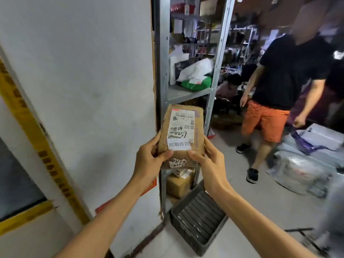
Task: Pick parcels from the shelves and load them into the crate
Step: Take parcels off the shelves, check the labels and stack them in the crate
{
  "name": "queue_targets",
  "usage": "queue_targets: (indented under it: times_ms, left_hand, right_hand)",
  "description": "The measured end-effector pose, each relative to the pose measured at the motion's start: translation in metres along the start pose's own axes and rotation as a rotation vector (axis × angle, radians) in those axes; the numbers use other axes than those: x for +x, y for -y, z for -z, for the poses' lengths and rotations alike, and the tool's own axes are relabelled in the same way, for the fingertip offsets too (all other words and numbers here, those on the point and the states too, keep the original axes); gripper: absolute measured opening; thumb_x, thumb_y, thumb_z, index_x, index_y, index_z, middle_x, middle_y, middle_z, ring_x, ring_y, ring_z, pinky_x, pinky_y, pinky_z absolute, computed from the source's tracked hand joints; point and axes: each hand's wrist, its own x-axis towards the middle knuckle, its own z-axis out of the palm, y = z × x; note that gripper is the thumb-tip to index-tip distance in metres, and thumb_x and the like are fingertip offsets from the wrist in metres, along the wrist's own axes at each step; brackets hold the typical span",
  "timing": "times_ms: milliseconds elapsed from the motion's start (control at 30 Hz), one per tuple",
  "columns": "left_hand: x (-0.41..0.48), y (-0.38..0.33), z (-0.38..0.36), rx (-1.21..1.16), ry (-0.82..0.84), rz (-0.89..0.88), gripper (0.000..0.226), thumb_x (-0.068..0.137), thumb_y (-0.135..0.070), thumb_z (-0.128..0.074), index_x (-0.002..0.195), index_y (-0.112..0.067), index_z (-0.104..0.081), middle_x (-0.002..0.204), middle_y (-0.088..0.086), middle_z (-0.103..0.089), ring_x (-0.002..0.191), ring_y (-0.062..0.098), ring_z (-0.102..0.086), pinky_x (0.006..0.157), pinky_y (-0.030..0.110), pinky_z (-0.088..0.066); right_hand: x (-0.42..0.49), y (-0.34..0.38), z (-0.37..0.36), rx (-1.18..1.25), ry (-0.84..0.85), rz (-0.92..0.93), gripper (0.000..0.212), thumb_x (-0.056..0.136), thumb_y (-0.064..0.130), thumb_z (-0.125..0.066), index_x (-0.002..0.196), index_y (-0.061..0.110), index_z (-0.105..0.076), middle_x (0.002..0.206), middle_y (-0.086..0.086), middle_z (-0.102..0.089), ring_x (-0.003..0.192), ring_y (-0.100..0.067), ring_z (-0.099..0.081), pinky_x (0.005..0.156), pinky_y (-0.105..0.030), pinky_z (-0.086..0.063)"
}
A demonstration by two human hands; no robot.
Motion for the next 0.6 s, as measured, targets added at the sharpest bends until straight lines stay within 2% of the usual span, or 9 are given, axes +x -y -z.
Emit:
queue_targets:
  times_ms: [67, 200, 267, 367, 433, 500, 600]
  left_hand:
    - [0.022, 0.026, -0.010, -0.014, 0.073, 0.033, 0.071, 0.085, -0.005, -0.069, 0.145, -0.033, -0.042, 0.125, -0.011, -0.065, 0.101, 0.000, -0.063, 0.077, 0.028, -0.060]
    - [0.067, 0.085, -0.030, -0.061, 0.239, 0.101, 0.072, 0.084, -0.002, -0.070, 0.145, -0.029, -0.043, 0.125, -0.006, -0.066, 0.111, 0.008, -0.063, 0.087, 0.037, -0.058]
    - [0.087, 0.110, -0.044, -0.083, 0.317, 0.136, 0.073, 0.083, 0.001, -0.070, 0.146, -0.025, -0.043, 0.127, -0.004, -0.065, 0.111, 0.007, -0.064, 0.088, 0.033, -0.057]
    - [0.109, 0.143, -0.070, -0.088, 0.428, 0.179, 0.072, 0.082, 0.002, -0.071, 0.145, -0.023, -0.044, 0.125, -0.005, -0.066, 0.111, 0.006, -0.064, 0.090, 0.028, -0.055]
    - [0.127, 0.169, -0.092, -0.091, 0.484, 0.203, 0.071, 0.081, 0.002, -0.072, 0.143, -0.020, -0.046, 0.125, -0.002, -0.066, 0.113, 0.012, -0.064, 0.094, 0.031, -0.053]
    - [0.143, 0.195, -0.115, -0.093, 0.535, 0.214, 0.067, 0.080, 0.002, -0.072, 0.139, -0.023, -0.050, 0.125, -0.001, -0.066, 0.115, 0.015, -0.062, 0.098, 0.035, -0.051]
    - [0.167, 0.234, -0.150, -0.098, 0.632, 0.250, 0.069, 0.080, 0.004, -0.071, 0.137, -0.030, -0.049, 0.124, -0.005, -0.066, 0.115, 0.010, -0.062, 0.097, 0.033, -0.052]
  right_hand:
    - [0.013, -0.021, 0.009, -0.035, -0.070, -0.010, 0.052, 0.089, -0.007, -0.057, 0.135, 0.017, -0.053, 0.117, -0.002, -0.071, 0.103, -0.020, -0.069, 0.074, -0.026, -0.057]
    - [0.036, -0.067, 0.022, -0.098, -0.242, -0.054, 0.052, 0.088, -0.009, -0.057, 0.134, 0.013, -0.055, 0.115, -0.002, -0.071, 0.101, -0.020, -0.070, 0.074, -0.030, -0.058]
    - [0.046, -0.087, 0.030, -0.106, -0.323, -0.093, 0.051, 0.086, -0.011, -0.057, 0.132, 0.013, -0.057, 0.113, -0.003, -0.072, 0.101, -0.022, -0.070, 0.075, -0.035, -0.059]
    - [0.062, -0.112, 0.049, -0.132, -0.447, -0.132, 0.048, 0.083, -0.014, -0.058, 0.118, 0.020, -0.063, 0.106, 0.000, -0.074, 0.096, -0.019, -0.071, 0.068, -0.028, -0.058]
    - [0.074, -0.130, 0.066, -0.133, -0.536, -0.161, 0.049, 0.082, -0.015, -0.060, 0.112, 0.023, -0.063, 0.103, 0.001, -0.075, 0.095, -0.017, -0.071, 0.066, -0.024, -0.056]
    - [0.086, -0.150, 0.084, -0.137, -0.594, -0.188, 0.049, 0.080, -0.014, -0.061, 0.115, 0.020, -0.061, 0.109, -0.004, -0.073, 0.097, -0.018, -0.071, 0.067, -0.024, -0.056]
    - [0.107, -0.183, 0.114, -0.152, -0.646, -0.224, 0.050, 0.072, -0.002, -0.065, 0.117, 0.017, -0.060, 0.111, -0.006, -0.071, 0.097, -0.018, -0.071, 0.070, -0.029, -0.058]
